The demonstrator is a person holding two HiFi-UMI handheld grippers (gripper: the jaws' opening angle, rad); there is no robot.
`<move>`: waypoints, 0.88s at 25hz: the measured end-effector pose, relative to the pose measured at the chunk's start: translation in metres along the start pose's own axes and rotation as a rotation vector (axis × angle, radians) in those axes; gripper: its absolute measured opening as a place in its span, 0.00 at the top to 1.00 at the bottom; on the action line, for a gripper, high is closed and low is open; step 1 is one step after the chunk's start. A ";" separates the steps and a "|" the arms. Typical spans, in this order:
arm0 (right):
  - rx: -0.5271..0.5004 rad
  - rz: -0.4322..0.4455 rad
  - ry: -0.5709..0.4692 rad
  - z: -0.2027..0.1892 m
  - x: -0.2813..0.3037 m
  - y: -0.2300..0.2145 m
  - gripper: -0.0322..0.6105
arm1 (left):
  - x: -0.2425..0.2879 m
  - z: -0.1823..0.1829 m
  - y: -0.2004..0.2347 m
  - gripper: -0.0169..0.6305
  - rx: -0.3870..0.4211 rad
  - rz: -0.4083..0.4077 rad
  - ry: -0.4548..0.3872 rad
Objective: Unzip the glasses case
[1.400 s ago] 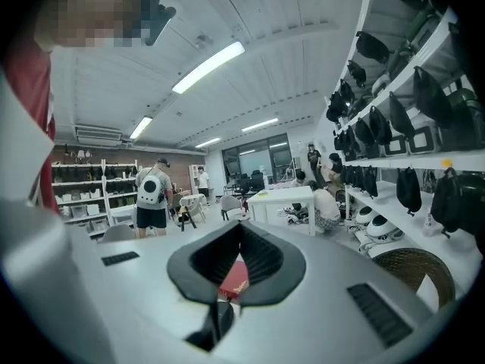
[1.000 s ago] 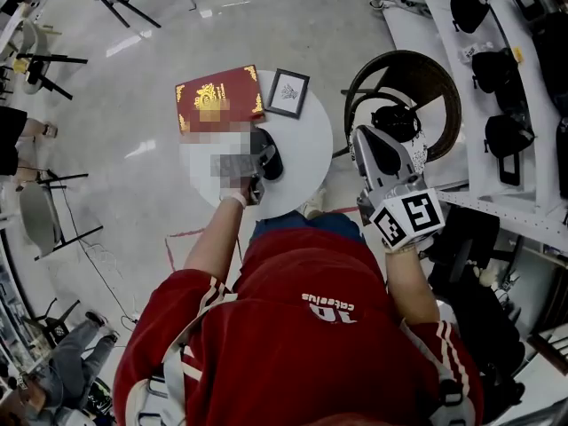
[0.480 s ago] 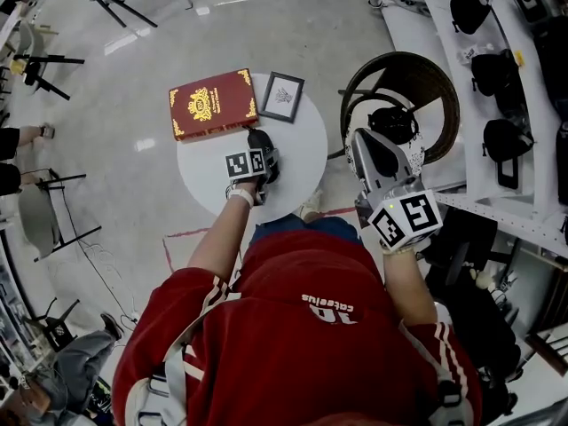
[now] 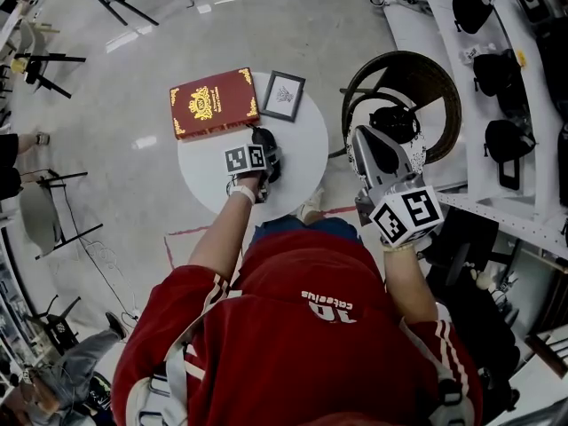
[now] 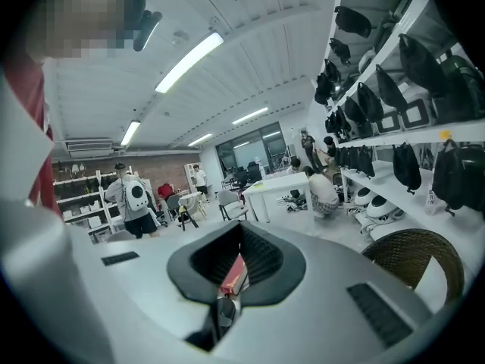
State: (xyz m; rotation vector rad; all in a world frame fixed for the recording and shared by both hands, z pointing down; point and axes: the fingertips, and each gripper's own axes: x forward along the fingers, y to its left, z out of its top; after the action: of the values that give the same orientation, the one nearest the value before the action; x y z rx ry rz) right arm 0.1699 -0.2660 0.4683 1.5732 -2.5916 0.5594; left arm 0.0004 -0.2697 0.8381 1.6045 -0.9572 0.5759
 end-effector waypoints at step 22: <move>-0.067 0.062 -0.034 0.013 -0.005 0.065 0.93 | -0.082 0.022 -0.020 0.49 0.219 -0.163 -0.220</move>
State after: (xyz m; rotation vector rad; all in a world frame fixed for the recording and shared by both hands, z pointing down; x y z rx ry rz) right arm 0.1175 -0.2391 0.4367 1.5004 -2.6617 0.4488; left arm -0.0305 -0.2672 0.7567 1.9530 -0.9366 0.4073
